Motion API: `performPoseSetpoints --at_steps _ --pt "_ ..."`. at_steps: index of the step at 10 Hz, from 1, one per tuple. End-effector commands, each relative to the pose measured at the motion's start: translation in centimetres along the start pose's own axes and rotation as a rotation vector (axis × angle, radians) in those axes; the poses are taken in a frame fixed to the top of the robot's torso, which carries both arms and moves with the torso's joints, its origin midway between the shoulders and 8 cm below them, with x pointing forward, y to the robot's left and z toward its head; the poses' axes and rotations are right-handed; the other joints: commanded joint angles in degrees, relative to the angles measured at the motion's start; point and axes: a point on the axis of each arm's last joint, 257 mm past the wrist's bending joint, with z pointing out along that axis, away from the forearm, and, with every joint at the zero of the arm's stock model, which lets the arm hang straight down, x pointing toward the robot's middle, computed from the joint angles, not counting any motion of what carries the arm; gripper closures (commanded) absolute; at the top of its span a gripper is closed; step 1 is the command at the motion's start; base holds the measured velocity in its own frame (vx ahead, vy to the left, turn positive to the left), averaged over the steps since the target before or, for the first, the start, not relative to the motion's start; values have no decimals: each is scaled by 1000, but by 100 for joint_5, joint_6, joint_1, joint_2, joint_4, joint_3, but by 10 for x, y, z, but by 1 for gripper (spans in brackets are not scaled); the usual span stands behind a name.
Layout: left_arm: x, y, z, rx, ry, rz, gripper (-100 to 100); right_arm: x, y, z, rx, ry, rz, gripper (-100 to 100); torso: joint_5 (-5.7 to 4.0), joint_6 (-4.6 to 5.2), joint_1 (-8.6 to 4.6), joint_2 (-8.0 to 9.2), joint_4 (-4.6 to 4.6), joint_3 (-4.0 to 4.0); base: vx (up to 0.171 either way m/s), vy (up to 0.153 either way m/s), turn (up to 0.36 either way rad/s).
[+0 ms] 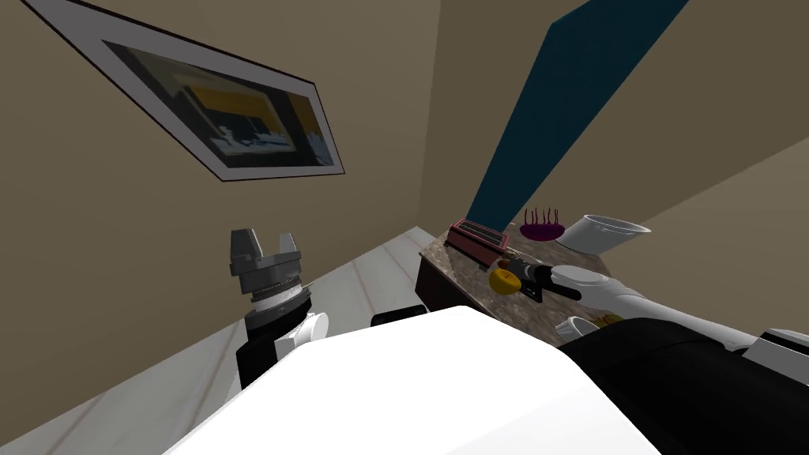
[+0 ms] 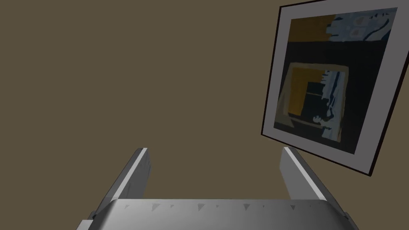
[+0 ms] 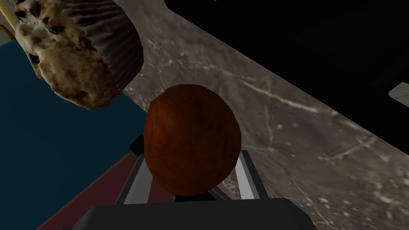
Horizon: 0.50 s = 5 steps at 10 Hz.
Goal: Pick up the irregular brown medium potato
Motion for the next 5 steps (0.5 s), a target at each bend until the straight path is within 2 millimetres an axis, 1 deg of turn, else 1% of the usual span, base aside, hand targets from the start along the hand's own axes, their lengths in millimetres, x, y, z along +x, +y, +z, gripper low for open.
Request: performPoseSetpoints --at_steps 1,3,4,5 --pt "0 0 0 0 0 0 0 0 0 0 0 0 0 100 0 0 0 0 0 0 0 0 0" --pt "0 0 0 0 0 0 0 0 0 0 0 0 1 100 1 -1 0 -2 -1 -1 0 0 0" --pt "0 0 0 0 0 0 0 0 0 0 0 0 1 0 1 -1 0 -2 -1 -2 0 0 0" --pt "0 0 0 0 0 0 0 -6 -1 0 -4 -12 -12 100 1 -1 0 -3 -1 -2 34 5 -164"
